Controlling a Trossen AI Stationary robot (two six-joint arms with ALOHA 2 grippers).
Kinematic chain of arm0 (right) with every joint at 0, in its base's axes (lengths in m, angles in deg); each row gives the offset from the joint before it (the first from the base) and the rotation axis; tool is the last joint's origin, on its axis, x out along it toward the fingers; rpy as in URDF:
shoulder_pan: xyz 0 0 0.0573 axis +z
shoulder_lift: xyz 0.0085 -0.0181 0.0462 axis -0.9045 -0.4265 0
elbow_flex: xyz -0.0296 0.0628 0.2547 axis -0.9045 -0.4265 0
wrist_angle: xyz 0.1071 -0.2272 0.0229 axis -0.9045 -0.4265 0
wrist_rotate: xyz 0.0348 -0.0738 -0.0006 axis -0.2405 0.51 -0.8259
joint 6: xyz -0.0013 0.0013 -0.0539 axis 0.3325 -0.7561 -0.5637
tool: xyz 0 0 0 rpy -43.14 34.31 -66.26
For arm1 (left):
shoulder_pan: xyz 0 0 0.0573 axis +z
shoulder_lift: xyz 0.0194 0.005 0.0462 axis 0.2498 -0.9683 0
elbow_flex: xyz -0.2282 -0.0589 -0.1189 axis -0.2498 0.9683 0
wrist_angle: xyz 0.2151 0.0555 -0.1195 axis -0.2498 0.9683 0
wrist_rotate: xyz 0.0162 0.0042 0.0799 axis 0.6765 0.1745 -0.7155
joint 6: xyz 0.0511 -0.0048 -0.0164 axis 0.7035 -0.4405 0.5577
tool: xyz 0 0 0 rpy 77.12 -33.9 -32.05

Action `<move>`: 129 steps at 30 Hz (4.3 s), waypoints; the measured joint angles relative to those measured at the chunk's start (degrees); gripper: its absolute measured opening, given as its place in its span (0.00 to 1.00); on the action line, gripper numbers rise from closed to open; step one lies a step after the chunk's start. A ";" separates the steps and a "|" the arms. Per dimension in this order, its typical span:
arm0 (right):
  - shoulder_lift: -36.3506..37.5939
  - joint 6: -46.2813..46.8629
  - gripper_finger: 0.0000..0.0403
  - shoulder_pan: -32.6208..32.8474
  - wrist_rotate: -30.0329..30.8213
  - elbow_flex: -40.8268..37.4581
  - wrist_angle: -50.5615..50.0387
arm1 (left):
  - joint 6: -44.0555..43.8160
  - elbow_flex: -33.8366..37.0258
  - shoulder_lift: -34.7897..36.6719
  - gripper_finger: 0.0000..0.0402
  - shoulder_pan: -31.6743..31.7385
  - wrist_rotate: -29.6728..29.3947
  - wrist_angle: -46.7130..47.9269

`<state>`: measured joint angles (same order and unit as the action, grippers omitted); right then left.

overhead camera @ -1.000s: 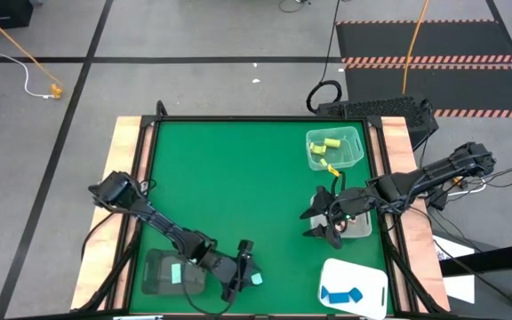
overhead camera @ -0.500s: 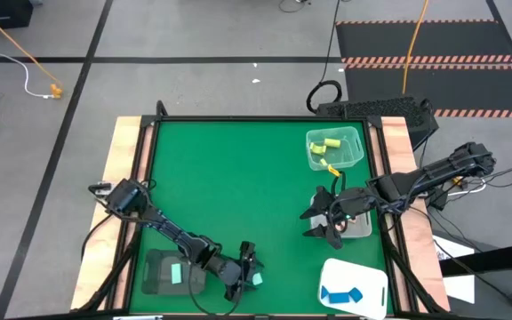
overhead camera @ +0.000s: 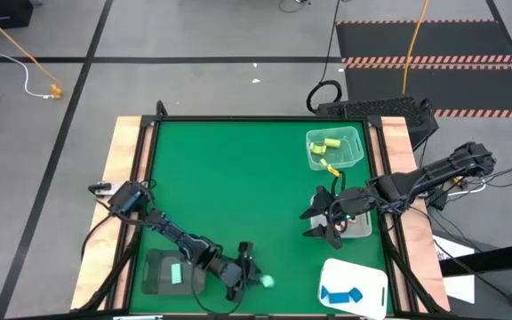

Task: Sort & place blocks by color
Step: Put the light blue block into the black bin

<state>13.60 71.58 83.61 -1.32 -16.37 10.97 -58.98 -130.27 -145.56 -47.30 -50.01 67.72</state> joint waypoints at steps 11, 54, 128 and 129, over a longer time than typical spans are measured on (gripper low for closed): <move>0.00 0.00 0.63 0.00 0.00 0.00 -0.01 | -7.69 0.00 1.53 0.04 3.78 1.00 -3.29; 0.00 -3.13 0.63 -0.13 7.73 -0.02 8.68 | -13.08 -0.02 6.85 0.38 4.12 -2.82 0.13; -44.59 -5.90 0.63 19.52 0.00 19.77 1.13 | -26.04 -0.02 30.99 0.38 -11.05 -22.21 30.58; -44.77 -6.21 0.63 19.52 0.00 19.76 1.15 | -25.96 0.00 30.99 0.38 -11.04 -22.23 30.58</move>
<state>-31.17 65.38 103.12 -1.32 3.39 12.12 -84.95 -130.27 -114.56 -58.34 -72.23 98.30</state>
